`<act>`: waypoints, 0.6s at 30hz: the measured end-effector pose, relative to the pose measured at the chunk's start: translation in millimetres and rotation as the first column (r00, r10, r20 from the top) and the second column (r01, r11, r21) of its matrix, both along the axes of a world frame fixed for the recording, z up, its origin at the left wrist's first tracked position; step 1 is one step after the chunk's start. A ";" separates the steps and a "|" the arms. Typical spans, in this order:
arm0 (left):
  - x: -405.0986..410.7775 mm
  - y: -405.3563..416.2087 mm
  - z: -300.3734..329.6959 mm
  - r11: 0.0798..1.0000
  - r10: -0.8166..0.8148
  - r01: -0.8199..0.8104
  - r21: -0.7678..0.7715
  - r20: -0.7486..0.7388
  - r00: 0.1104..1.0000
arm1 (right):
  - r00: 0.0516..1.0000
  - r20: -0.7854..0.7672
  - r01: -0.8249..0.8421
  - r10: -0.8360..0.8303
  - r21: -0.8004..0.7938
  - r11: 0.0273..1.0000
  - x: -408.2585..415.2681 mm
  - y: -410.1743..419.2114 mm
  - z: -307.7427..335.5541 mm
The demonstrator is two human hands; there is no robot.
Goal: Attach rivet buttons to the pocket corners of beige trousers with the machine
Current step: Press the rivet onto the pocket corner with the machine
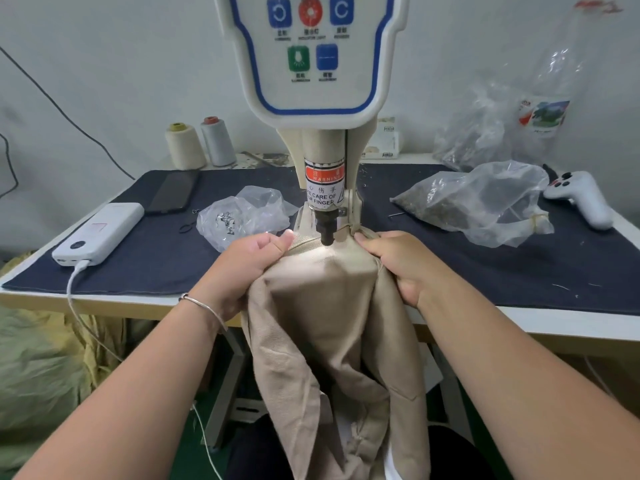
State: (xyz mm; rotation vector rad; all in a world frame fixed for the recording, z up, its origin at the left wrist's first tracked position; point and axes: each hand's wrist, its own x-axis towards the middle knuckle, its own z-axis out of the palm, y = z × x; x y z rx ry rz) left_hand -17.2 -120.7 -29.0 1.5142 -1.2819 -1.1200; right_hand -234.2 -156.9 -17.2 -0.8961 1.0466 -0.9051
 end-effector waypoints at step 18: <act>3.6 -0.9 2.9 0.975 -0.157 0.183 0.122 -0.196 0.968 | 0.999 -0.032 0.026 -0.026 0.024 0.999 -5.1 1.2 -8.1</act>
